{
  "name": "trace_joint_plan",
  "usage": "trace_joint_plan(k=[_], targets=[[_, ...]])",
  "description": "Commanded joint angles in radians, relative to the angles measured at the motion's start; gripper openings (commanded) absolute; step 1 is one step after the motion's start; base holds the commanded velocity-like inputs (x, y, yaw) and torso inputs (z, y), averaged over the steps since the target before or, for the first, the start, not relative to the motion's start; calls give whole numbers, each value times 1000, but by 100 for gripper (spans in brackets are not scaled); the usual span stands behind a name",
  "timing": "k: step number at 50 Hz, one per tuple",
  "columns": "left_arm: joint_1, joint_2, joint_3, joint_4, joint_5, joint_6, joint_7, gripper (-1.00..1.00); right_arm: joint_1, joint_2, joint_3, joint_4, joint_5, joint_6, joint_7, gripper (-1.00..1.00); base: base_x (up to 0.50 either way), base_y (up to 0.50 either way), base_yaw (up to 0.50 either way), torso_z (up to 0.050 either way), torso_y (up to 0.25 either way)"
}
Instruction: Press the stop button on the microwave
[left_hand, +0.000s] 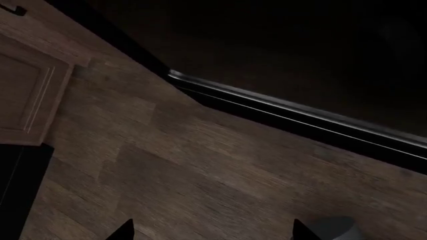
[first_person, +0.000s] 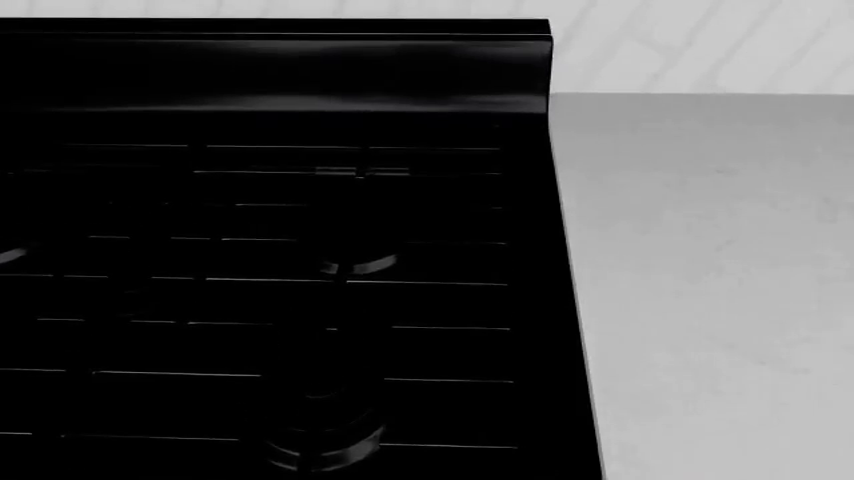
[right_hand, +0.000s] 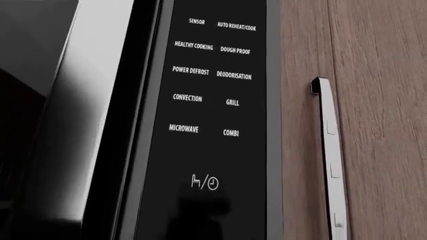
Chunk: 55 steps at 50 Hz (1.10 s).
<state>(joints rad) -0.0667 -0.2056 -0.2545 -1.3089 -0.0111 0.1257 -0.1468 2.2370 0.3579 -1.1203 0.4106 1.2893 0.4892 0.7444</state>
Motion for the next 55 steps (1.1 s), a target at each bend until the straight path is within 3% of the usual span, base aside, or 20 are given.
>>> trace_joint_plan(k=[1, 28, 55], targets=[[0, 0, 0, 0, 0, 0, 0, 100, -39, 20, 9, -55, 10, 10, 24, -100, 0, 0, 0, 0, 0], [0, 0, 0, 0, 0, 0, 0, 100, -92, 79, 33, -235, 70, 60, 112, -100, 0, 0, 0, 0, 0], [0, 0, 0, 0, 0, 0, 0, 100, -137, 81, 26, -265, 66, 69, 132, -100, 0, 0, 0, 0, 0]])
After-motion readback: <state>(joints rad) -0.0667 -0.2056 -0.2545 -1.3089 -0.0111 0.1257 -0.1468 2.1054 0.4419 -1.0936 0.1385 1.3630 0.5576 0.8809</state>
